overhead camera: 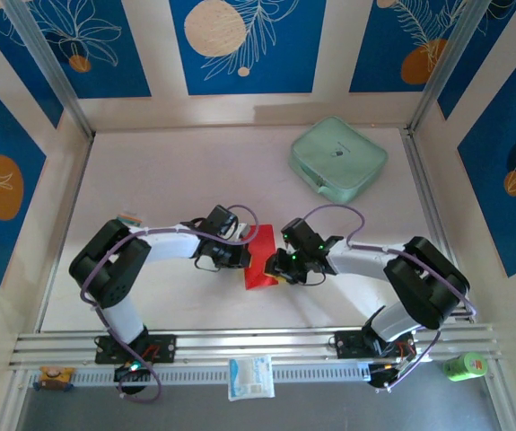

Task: Fold a paper plane with a square sheet of paper (pick it up from the middle)
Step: Turn over the paper at the center of the table.

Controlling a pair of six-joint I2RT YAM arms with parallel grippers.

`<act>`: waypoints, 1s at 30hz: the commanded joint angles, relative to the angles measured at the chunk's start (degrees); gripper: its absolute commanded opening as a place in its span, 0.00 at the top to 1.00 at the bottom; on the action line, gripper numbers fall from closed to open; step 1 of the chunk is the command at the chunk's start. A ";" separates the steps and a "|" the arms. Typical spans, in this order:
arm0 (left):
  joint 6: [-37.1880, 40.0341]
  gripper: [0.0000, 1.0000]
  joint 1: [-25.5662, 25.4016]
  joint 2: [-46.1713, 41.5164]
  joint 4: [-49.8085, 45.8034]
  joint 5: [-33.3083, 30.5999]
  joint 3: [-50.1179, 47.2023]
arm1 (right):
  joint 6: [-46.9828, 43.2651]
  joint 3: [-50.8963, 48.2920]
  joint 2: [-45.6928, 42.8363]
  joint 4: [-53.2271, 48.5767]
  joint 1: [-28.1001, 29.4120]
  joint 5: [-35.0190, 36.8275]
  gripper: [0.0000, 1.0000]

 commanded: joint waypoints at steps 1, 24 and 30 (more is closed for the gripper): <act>1.02 1.00 0.49 0.93 -3.10 -2.00 -1.45 | -1.58 2.02 1.59 -1.57 -0.49 -1.30 0.62; 1.65 1.00 0.49 1.35 -4.09 -1.38 -0.64 | -4.96 1.24 5.17 13.31 -10.25 -11.03 0.60; 0.94 1.00 0.43 1.11 -3.53 -1.07 -0.68 | -4.93 0.27 6.54 15.42 -11.15 -12.27 0.62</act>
